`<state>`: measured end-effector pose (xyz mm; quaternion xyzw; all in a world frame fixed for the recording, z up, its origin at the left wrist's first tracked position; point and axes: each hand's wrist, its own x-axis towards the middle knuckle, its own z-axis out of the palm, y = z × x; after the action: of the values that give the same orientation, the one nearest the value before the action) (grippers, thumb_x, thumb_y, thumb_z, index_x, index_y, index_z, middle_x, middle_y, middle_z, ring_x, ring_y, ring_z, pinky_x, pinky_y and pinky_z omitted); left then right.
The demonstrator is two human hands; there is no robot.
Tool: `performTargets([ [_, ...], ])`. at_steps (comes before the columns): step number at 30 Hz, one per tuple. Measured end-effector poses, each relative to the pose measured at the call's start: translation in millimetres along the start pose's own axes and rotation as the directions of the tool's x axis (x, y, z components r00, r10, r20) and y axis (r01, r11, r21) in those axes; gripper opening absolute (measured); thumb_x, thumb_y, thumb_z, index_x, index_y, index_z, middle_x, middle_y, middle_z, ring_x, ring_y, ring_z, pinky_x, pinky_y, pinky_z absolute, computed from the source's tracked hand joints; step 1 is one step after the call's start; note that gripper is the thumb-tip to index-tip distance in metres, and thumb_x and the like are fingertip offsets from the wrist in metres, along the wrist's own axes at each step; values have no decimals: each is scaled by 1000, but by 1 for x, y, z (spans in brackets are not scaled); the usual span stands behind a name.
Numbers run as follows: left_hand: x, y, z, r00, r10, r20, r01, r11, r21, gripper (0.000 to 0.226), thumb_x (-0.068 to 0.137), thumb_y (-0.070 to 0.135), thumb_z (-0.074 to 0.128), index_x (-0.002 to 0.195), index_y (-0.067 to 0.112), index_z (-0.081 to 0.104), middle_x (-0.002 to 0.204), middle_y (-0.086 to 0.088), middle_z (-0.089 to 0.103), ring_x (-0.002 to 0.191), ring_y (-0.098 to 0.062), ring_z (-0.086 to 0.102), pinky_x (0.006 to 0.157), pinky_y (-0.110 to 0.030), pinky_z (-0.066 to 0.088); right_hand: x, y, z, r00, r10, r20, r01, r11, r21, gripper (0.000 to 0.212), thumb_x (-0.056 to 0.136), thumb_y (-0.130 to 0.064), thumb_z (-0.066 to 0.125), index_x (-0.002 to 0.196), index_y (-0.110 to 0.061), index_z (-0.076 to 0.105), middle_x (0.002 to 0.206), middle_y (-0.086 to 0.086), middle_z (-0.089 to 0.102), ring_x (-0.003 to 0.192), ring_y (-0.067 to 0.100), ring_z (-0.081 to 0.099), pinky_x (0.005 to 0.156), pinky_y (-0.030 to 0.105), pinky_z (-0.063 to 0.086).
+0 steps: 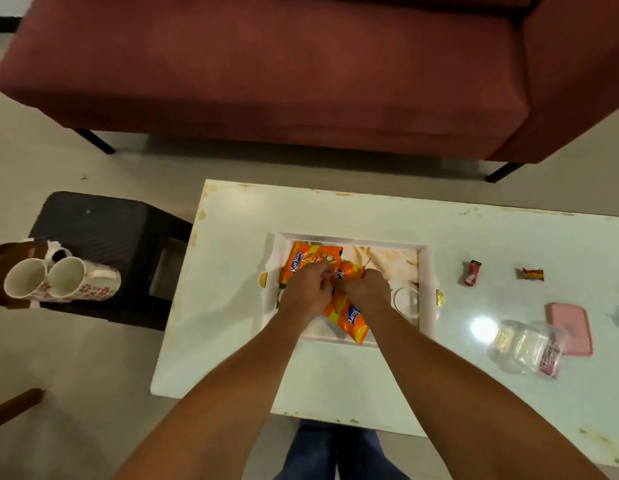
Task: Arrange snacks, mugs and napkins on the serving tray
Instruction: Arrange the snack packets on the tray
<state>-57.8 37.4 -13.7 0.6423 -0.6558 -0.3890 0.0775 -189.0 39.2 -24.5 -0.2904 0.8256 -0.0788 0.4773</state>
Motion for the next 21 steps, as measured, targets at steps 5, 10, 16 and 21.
performTargets([
  [5,4,-10,9,987,67,-145,-60,997,59,31,102,25,51,130,21,66,124,-4,71,111,-23,66,95,-38,55,10,7,13,998,-70,-4,70,994,90,19,74,-39,72,86,-23,71,83,-2,71,85,25,69,78,36,58],
  [10,-5,9,13,950,89,-298,-72,995,68,34,100,23,54,132,16,64,127,-7,67,115,-25,63,91,-32,52,5,15,-18,995,-95,-15,95,946,309,21,70,-33,71,82,-15,73,78,4,75,79,25,72,73,40,57],
  [16,-7,61,30,953,92,-289,-109,993,-43,34,103,32,51,132,19,63,124,-3,69,115,-20,63,89,-30,53,13,53,-102,979,-109,-173,175,886,429,28,85,-22,71,111,-16,63,110,9,72,94,24,72,80,41,61],
  [21,3,92,72,999,15,29,-8,977,-212,42,102,26,52,144,19,53,137,-8,65,120,-26,64,99,-40,54,31,85,-140,977,-97,-188,174,875,451,38,90,-17,68,127,-11,59,113,9,68,92,21,70,65,30,57],
])
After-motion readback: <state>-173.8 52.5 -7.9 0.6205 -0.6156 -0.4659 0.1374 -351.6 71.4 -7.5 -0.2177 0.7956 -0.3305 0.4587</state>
